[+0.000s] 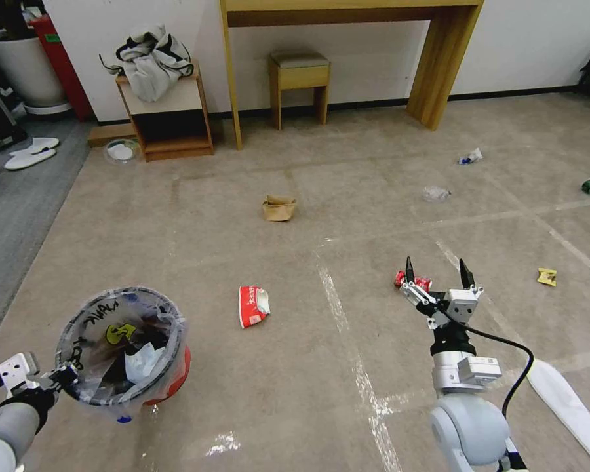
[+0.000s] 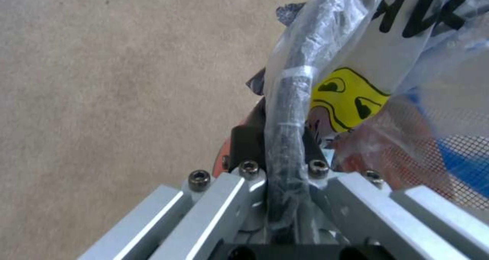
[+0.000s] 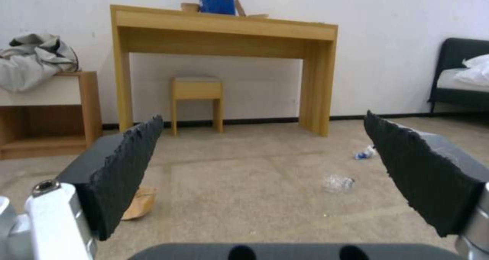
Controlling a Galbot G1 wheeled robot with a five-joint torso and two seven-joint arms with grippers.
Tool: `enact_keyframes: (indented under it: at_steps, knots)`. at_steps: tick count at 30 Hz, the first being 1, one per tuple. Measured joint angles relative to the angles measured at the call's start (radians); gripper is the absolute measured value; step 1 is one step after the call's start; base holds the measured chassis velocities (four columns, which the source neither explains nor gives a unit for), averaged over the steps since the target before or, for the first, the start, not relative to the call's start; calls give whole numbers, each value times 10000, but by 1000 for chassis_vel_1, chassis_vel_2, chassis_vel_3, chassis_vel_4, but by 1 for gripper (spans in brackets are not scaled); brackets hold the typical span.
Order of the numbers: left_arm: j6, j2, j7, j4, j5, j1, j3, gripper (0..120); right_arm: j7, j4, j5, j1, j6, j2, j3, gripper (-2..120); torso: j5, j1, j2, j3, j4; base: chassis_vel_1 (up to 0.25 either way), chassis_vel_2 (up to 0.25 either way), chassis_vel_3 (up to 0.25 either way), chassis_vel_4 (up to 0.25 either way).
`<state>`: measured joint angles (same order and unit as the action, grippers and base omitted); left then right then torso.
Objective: Pick up the trash bin and place the garbage on the floor into it.
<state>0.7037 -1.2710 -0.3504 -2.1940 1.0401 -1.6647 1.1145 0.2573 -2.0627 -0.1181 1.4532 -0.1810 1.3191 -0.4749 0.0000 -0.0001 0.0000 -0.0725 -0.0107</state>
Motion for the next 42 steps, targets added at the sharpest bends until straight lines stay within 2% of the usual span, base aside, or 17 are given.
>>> enact_keyframes:
  at_steps: [30, 42]
  knots:
    - [-20, 28, -2, -61, 6, -30, 42, 0, 0, 114, 88, -98, -146, 18, 124, 100, 1, 1, 0, 0, -1, -124, 128, 125, -123]
    - [-26, 20, -6, -74, 3, -79, 67, 0, -32, 144, 80, -123, -176, 11, 271, 100, 0, 1, -1, 2, -1, -24, 33, 27, -25]
